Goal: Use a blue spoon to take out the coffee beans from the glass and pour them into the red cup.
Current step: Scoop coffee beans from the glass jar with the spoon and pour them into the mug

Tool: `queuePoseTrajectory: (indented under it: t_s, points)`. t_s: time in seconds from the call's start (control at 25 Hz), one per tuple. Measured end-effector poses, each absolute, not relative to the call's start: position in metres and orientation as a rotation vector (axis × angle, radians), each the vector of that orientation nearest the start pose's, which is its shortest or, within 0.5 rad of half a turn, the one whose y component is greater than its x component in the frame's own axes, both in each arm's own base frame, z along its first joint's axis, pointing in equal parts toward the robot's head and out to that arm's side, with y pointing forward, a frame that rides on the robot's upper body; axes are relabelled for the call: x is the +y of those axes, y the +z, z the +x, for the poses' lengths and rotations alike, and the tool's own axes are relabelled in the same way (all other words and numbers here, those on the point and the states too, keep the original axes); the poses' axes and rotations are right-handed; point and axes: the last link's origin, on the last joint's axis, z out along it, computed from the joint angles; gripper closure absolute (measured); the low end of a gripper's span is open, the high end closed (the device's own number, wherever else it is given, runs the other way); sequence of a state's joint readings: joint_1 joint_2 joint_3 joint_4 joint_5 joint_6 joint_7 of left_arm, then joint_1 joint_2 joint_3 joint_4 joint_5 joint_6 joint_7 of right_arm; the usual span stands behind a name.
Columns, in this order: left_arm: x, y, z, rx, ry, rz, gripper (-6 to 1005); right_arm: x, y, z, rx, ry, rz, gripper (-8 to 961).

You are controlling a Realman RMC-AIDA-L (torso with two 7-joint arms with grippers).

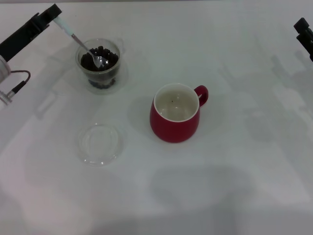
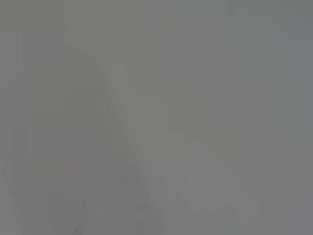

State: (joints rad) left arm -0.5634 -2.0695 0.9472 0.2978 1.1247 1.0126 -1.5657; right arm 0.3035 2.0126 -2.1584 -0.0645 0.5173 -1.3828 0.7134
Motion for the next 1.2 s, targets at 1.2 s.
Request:
queuePoseTrajectory:
  t_s: [1.2]
  points:
    - [0.358, 0.001, -0.320, -1.743, -1.379, -1.471, 875, 0.276, 0.017, 0.365, 0.840, 1.015, -1.600, 96]
